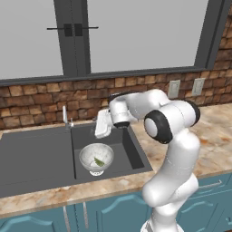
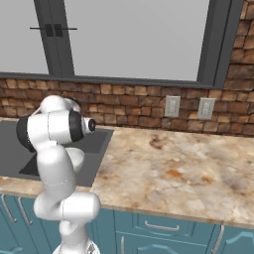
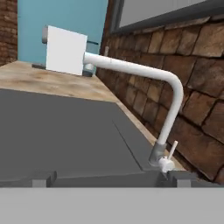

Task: Pick the lemon wedge from the cabinet and place it in the bowl. Then pick the bowl and place it in the sink. Then turn on the sink facuet.

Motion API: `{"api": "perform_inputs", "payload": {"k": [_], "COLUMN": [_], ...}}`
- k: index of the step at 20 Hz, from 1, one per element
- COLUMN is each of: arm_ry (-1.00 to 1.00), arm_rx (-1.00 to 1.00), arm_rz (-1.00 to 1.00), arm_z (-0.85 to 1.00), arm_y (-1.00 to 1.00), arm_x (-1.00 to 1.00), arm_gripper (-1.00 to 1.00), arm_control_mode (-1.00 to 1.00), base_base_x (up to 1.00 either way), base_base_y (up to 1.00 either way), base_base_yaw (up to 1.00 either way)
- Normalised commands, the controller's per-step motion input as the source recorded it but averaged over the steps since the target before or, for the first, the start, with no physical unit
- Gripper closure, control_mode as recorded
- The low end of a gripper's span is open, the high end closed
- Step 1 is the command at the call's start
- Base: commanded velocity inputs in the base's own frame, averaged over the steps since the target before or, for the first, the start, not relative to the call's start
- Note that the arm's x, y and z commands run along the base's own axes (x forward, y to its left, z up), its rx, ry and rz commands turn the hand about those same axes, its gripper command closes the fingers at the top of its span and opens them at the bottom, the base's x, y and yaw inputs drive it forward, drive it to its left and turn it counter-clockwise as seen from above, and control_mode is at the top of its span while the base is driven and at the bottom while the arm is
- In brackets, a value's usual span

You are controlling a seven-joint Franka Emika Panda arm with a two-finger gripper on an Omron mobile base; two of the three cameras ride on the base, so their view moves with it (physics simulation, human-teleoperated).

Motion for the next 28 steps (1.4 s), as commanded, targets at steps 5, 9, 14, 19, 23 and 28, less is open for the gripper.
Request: {"api": "perform_inputs", "payload": {"k": [5, 9, 14, 19, 23, 28], "arm_ry": [-0.11, 0.00, -0.01, -0.06, -0.09, -0.20], "arm_rx": [0.06, 0.00, 0.08, 0.12, 0.04, 0.08], "arm_rz": [-0.20, -0.39, -0.38, -0.17, 0.00, 0.00], "arm_z": [-0.03, 0.00, -0.23, -0.30, -0.56, -0.52], "arm_y": [0.54, 0.52, 0.10, -0.05, 0.05, 0.03], "arm_x": [0.52, 0.66, 0.47, 0.23, 0.16, 0.03], "arm_gripper": [-1.00, -1.00, -1.00, -1.00, -1.00, -1.00], "arm_control_mode": [-1.00, -1.00, -1.00, -1.00, -1.00, -1.00], "base_base_x": [0.00, 0.00, 0.00, 0.00, 0.00, 0.00], "base_base_y": [0.00, 0.00, 0.00, 0.00, 0.00, 0.00], "base_base_yaw": [0.00, 0.00, 0.00, 0.00, 0.00, 0.00]}}
